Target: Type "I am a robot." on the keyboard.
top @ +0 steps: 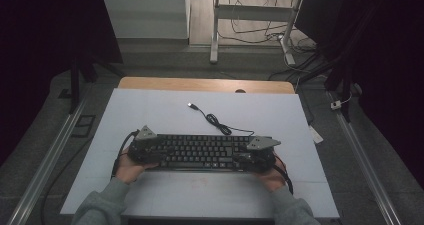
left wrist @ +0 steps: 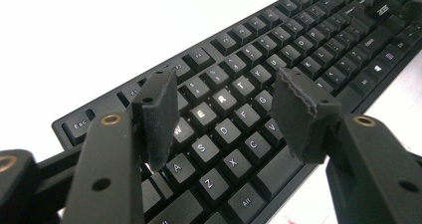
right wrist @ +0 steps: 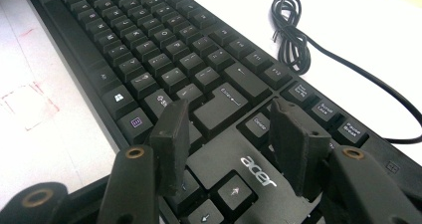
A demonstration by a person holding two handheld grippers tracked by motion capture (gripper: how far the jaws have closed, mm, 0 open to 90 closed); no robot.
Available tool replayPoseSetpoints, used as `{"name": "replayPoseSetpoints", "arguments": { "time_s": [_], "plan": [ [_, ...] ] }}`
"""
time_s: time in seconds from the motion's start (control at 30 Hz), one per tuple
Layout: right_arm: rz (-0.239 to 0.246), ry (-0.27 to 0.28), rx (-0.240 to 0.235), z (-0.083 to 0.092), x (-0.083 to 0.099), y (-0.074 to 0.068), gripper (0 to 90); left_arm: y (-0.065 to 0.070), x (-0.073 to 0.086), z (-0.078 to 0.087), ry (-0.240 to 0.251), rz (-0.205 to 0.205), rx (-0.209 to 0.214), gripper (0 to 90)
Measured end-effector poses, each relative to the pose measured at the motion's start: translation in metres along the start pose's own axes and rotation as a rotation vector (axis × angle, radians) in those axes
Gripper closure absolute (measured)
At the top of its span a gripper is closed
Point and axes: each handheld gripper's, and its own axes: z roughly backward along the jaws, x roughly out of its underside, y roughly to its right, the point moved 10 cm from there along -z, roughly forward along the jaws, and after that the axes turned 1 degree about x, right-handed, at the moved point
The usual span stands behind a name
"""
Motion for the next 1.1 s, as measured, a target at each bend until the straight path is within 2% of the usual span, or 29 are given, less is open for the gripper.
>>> {"name": "replayPoseSetpoints", "arguments": {
  "time_s": [0.4,0.57,0.73,1.1],
  "plan": [
    [0.001,0.017,-0.016,-0.004,-0.008,-0.006,50.5,-0.002,0.002,-0.002,-0.014,0.002,-0.010,39.0],
    [-0.008,0.041,-0.029,-0.007,-0.020,-0.009,50.5,-0.001,0.004,-0.003,-0.023,-0.001,-0.005,38.6],
    [-0.013,0.040,-0.051,-0.019,-0.030,-0.016,50.5,0.000,0.006,-0.005,-0.036,-0.013,0.002,37.8],
    [0.002,0.005,-0.079,-0.048,-0.045,-0.030,53.1,0.002,0.007,-0.008,-0.048,-0.010,0.016,37.2]
  ]
}}
